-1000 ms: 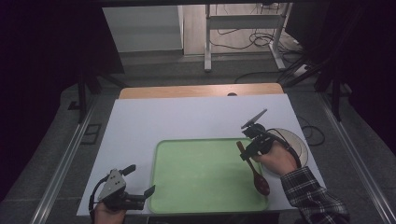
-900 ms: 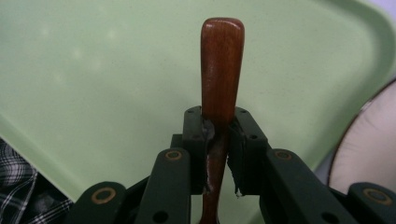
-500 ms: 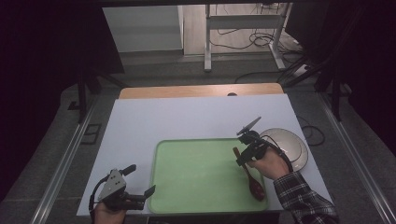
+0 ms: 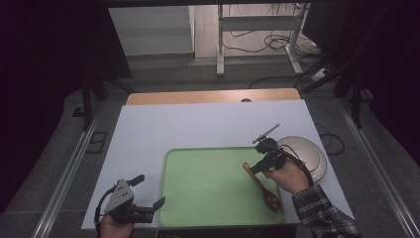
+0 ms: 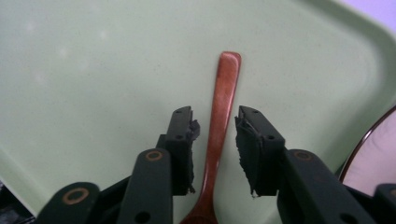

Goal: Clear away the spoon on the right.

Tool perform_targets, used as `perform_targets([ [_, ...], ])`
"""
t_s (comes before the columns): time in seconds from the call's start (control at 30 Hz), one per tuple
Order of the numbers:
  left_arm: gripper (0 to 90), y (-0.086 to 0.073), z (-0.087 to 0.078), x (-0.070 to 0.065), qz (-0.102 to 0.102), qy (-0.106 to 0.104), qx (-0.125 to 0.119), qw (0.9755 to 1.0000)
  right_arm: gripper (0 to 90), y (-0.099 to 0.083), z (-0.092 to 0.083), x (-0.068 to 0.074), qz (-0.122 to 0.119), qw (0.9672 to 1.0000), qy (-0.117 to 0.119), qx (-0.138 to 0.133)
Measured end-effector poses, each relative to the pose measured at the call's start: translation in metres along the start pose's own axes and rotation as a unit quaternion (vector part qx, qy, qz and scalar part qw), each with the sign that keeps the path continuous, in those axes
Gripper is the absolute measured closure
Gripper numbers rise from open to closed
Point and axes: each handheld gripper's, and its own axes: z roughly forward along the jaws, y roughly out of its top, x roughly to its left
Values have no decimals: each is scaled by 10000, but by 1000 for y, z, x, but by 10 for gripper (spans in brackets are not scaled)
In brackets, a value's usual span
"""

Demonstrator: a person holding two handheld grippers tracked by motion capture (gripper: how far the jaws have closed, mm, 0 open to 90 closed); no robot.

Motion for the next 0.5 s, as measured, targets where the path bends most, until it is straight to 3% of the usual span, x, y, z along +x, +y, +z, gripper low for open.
perform_targets([
  [0.17,8,0,0,0,0,3,-5,10000,759,-4,-1,6,-245,9991,-120,-318],
  [0.27,9,0,0,0,4,3,-6,10000,840,-9,-2,10,-433,9968,-230,-634],
  [0.5,9,0,0,0,4,4,-7,10000,900,-18,7,14,-535,9936,-293,-950],
])
